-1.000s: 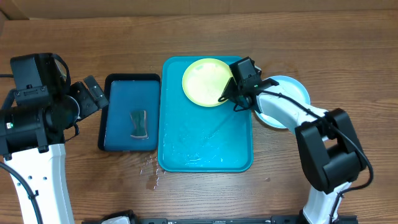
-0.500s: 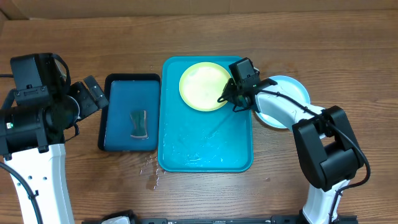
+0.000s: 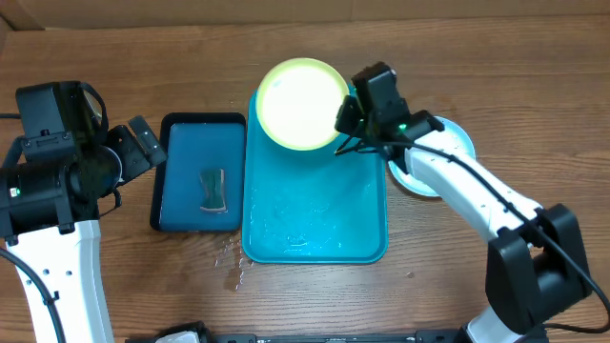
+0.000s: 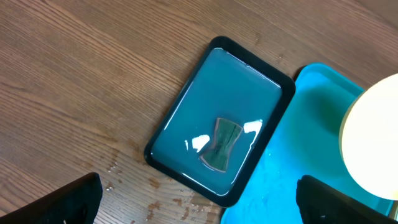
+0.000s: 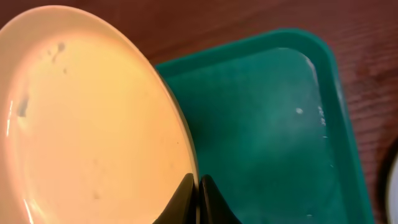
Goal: Clean dirty plates on tray and stack at the side
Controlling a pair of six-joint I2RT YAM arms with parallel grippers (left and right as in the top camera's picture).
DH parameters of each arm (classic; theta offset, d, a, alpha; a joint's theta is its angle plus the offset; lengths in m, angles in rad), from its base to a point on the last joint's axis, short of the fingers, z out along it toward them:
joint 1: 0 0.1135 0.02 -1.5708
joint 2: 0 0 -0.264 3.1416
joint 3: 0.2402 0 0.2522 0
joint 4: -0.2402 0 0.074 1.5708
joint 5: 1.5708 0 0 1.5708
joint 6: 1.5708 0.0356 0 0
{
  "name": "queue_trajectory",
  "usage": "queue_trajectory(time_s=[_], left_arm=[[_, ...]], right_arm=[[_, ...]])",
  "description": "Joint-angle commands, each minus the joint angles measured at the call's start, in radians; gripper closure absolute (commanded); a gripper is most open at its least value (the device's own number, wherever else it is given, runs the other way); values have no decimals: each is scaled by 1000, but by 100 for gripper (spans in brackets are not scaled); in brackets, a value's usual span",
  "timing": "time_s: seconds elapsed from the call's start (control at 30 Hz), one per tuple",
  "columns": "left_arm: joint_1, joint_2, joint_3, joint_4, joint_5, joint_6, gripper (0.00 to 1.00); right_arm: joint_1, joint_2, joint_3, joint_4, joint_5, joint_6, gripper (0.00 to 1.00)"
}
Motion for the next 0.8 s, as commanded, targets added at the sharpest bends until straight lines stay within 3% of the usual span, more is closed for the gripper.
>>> queue_trajectory(time_s=[0.0,0.17,0.47,0.77], left_arm=[[4,4,6,2,-2,-21,0],[4,4,6,2,-2,-21,1],[4,4,6,2,-2,-21,0],[4,4,6,2,-2,-21,0]], right_arm=[[82,-14,20,21,83,-20,96],[225,-14,20,77,257,-51,96],[447,-14,20,167,512,-290,96],[544,-14,20,443,696,-793,96]])
